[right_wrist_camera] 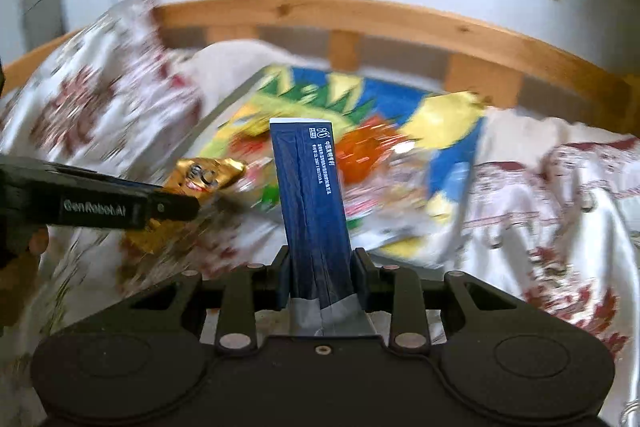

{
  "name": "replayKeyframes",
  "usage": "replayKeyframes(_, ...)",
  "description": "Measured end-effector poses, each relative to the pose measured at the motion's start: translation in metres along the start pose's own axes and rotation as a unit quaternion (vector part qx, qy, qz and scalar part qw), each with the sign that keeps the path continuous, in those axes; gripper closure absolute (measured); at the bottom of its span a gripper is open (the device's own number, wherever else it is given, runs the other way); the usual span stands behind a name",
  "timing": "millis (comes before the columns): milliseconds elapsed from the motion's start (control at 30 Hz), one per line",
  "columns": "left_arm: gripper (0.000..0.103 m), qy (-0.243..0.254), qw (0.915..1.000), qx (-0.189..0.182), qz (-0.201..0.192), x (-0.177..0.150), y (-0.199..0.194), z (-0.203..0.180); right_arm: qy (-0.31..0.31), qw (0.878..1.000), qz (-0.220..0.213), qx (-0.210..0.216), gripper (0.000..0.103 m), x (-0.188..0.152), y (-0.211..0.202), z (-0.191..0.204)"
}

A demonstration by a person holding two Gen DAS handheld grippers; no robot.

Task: Organize snacks
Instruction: 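Lift and carry the gold packet and blue box over the tray, then lower both held snacks into the tray and open both tools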

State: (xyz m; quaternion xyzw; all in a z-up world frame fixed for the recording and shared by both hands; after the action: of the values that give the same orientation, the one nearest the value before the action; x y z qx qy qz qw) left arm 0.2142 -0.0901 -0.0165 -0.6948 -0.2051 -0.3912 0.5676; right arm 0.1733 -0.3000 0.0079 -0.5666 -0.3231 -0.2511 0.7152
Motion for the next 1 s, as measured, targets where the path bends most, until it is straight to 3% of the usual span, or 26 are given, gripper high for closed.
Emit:
replayKeyframes(200, 0.059, 0.009, 0.9999, -0.011, -0.009, 0.05, 0.05, -0.005, 0.071, 0.997, -0.007, -0.031, 0.07, 0.04, 0.024, -0.046)
replayKeyframes(433, 0.059, -0.015, 0.9997, 0.0, 0.02, 0.072, 0.108, -0.001, 0.132, 0.99, 0.012, -0.05, 0.07, 0.072, 0.066, -0.081)
replayKeyframes(667, 0.058, -0.005, 0.9994, 0.019, 0.028, 0.085, 0.134, -0.005, 0.147, 0.987, 0.034, -0.061, 0.07, 0.084, 0.095, -0.086)
replayKeyframes(1000, 0.055, 0.004, 0.9989, 0.016, 0.043, 0.094, 0.141, -0.011, 0.127, 0.988, 0.041, -0.082, 0.069, 0.092, 0.107, -0.08)
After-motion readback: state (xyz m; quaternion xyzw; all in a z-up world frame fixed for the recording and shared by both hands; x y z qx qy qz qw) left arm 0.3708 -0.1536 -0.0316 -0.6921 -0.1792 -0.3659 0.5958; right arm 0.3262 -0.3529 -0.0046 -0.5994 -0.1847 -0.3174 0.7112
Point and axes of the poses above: each gripper's, at about its wrist camera, not at the fingertips, and y roughly the way its jaws point, z to its left, x to its top, the point moved 1 cm from there along y, roughly the way its jaws point, and after that the axes turned 13 degrees about y, right-handed, at the moved point
